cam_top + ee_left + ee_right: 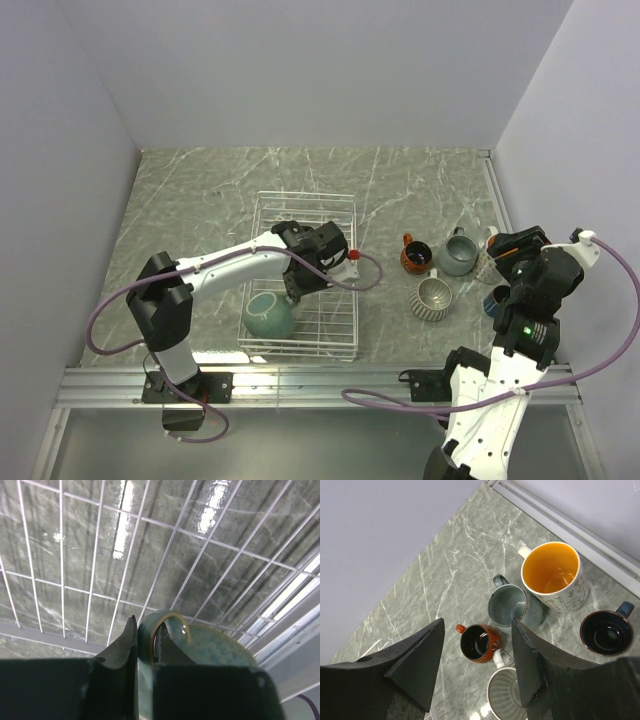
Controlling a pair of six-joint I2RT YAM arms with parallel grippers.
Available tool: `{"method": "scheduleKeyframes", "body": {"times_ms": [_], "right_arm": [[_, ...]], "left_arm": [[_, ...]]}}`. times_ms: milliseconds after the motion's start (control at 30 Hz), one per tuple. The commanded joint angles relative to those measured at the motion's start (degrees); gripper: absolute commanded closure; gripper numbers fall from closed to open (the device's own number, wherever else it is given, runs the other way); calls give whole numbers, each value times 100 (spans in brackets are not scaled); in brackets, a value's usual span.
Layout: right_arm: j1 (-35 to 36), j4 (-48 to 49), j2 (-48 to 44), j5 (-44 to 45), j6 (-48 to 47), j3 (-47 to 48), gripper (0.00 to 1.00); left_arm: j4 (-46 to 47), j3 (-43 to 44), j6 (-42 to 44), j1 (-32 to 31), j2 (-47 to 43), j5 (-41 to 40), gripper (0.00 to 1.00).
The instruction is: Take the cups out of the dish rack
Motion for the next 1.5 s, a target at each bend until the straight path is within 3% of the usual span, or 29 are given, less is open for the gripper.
{"method": "scheduleKeyframes", "body": {"times_ms": [0,367,600,700,800,833,900,967,1133,1467], "right_arm": [[57,264,-79,-72,-40,95,37],[110,360,-115,-695,171,368,39],[627,720,-141,-1397,531,158,42],[1565,1430,-89,-1697,751,-159,43],[3094,2239,278,-1804,769,-388,42],[3846,2650,429,-1891,725,-423,38],[4396,3056,980,-2084,664,-450,34],[4949,3539,1343,-2295,681,-362,24],[5602,4157,2099,-2155,576,-90,22],[6543,4209,3260,-1901,259,499,27]], "left_arm": [[-405,352,2,11,-138,299,100],[272,1363,-209,204,-393,-184,100],[1115,1363,-315,564,-639,-351,100],[1624,1504,-516,881,-779,-237,100],[1958,1741,-763,1215,-893,-9,100],[2003,1855,-807,1276,-911,61,100],[2152,1926,-1000,1452,-1016,358,100],[2188,2022,-1201,1593,-1069,562,100],[2144,2155,-1404,1699,-1166,1142,100],[2188,2225,-1563,1769,-1184,1609,100]]}}
